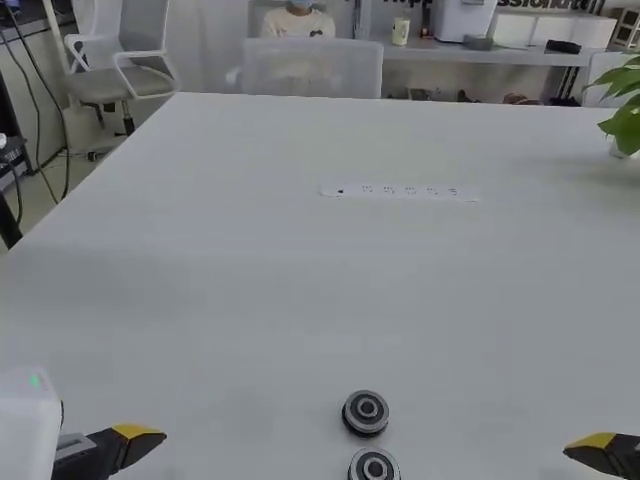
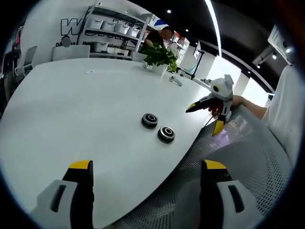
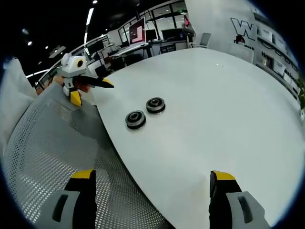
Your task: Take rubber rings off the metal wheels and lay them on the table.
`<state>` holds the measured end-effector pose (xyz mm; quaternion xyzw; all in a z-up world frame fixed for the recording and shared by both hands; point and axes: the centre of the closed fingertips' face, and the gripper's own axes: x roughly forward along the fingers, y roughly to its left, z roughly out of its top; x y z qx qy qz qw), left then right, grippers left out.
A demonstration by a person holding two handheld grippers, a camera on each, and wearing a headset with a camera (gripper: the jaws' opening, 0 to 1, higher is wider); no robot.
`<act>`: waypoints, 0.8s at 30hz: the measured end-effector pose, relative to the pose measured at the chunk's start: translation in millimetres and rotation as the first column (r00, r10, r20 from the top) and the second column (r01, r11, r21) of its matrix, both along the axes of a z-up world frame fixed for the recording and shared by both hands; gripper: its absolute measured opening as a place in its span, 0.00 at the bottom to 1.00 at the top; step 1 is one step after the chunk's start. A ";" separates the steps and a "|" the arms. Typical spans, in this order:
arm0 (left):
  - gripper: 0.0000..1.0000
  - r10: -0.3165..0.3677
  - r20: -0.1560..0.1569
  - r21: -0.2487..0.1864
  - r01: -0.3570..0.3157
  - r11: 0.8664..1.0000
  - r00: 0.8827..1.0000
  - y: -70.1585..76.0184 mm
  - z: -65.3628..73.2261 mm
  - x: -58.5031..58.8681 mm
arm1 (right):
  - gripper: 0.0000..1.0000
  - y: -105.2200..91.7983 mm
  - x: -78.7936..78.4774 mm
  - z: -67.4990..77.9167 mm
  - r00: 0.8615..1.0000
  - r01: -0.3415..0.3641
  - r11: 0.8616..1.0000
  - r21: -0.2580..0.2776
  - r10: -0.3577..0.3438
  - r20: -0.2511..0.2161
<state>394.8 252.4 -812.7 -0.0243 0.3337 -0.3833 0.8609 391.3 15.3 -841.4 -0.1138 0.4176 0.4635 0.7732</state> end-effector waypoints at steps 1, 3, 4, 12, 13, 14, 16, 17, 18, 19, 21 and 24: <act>0.91 -0.006 -0.002 0.004 0.006 1.000 1.000 -0.3 -0.7 -0.4 | 0.99 0.0 -0.3 0.0 1.000 0.000 1.000 0.000 0.000 -0.001; 0.91 -0.020 -0.005 0.012 0.020 1.000 1.000 -1.7 -1.5 -1.8 | 0.99 0.1 -0.6 -0.1 1.000 -0.002 1.000 0.000 0.002 -0.002; 0.91 -0.025 -0.006 0.015 0.025 1.000 1.000 -2.3 -1.9 -2.2 | 0.99 0.2 -0.8 -0.1 1.000 -0.002 1.000 0.001 0.002 -0.003; 0.92 -0.044 -0.008 0.026 0.044 0.999 0.999 -4.2 -2.5 -3.9 | 0.99 1.5 -1.0 1.1 1.000 -0.001 1.000 0.007 0.001 -0.005; 0.91 -0.046 -0.008 0.027 0.046 0.999 0.999 -4.5 -2.5 -4.0 | 0.99 1.7 -1.2 1.4 1.000 -0.002 1.000 0.007 0.002 -0.005; 0.91 -0.048 -0.008 0.027 0.048 0.998 0.999 -4.8 -2.5 -4.2 | 0.99 1.8 -1.3 1.5 1.000 -0.003 1.000 0.007 0.003 -0.005; 0.91 -0.054 -0.008 0.026 0.054 0.998 0.999 -5.6 -2.4 -4.6 | 0.99 2.4 -1.4 2.3 1.000 -0.004 1.000 0.011 0.004 -0.005; 0.91 -0.056 -0.007 0.026 0.057 0.998 0.998 -6.1 -2.1 -4.6 | 0.99 2.6 -1.2 2.4 1.000 -0.003 1.000 0.013 0.003 -0.004; 0.91 -0.059 -0.005 0.026 0.059 0.998 0.998 -6.6 -1.8 -4.8 | 0.99 2.7 -0.9 2.7 1.000 -0.002 1.000 0.015 0.002 -0.004; 0.91 -0.065 -0.002 0.026 0.065 0.998 0.998 -7.3 -1.3 -5.0 | 0.99 2.2 -0.1 2.9 1.000 0.001 1.000 0.019 -0.001 -0.003; 0.92 -0.087 0.000 0.026 0.087 0.996 0.996 -9.4 -0.4 -6.2 | 0.99 1.3 3.6 5.1 1.000 0.021 0.999 0.041 -0.021 -0.005; 0.91 -0.134 0.014 0.005 0.134 0.991 0.991 -16.1 6.9 -9.4 | 0.99 3.3 8.7 14.8 0.998 0.056 0.993 0.099 -0.057 0.001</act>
